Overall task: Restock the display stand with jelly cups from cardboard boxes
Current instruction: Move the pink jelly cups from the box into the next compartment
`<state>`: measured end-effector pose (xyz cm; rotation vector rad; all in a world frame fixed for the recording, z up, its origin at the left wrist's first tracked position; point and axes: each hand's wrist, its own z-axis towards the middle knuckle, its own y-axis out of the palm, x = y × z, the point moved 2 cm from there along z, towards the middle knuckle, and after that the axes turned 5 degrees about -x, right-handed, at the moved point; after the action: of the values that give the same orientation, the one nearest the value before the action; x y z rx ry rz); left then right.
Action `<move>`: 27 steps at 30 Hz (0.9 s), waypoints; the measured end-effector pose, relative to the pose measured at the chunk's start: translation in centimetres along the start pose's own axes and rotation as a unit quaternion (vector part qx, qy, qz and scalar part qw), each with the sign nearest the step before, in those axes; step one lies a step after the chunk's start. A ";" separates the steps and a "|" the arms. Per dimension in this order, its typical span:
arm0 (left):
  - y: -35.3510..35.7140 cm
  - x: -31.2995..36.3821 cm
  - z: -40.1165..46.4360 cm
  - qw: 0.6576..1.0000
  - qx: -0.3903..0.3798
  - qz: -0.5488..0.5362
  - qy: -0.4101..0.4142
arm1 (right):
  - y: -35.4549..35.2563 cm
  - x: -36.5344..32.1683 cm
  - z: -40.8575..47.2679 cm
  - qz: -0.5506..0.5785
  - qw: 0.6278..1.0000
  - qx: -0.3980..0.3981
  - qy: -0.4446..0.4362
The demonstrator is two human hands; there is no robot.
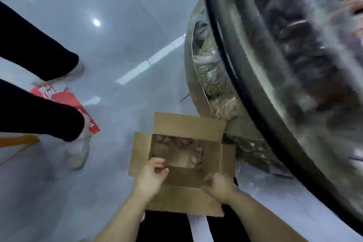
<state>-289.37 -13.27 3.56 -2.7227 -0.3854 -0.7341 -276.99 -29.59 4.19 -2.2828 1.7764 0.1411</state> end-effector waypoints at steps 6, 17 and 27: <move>4.3 -7.4 13.6 0.998 -0.023 0.014 -0.062 | -0.8 3.0 15.8 0.097 0.988 0.111 0.048; 6.4 -10.7 26.9 0.986 0.068 0.145 -0.048 | -2.9 1.3 29.5 -0.257 0.953 0.162 0.002; 9.8 -9.7 28.9 0.982 0.114 0.123 -0.090 | -1.3 4.4 31.4 -0.584 0.793 0.173 0.011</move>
<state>-281.42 -14.01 -27.50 -2.5612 -0.1548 -0.3549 -272.36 -25.55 -26.92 -2.5960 0.0982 -0.4004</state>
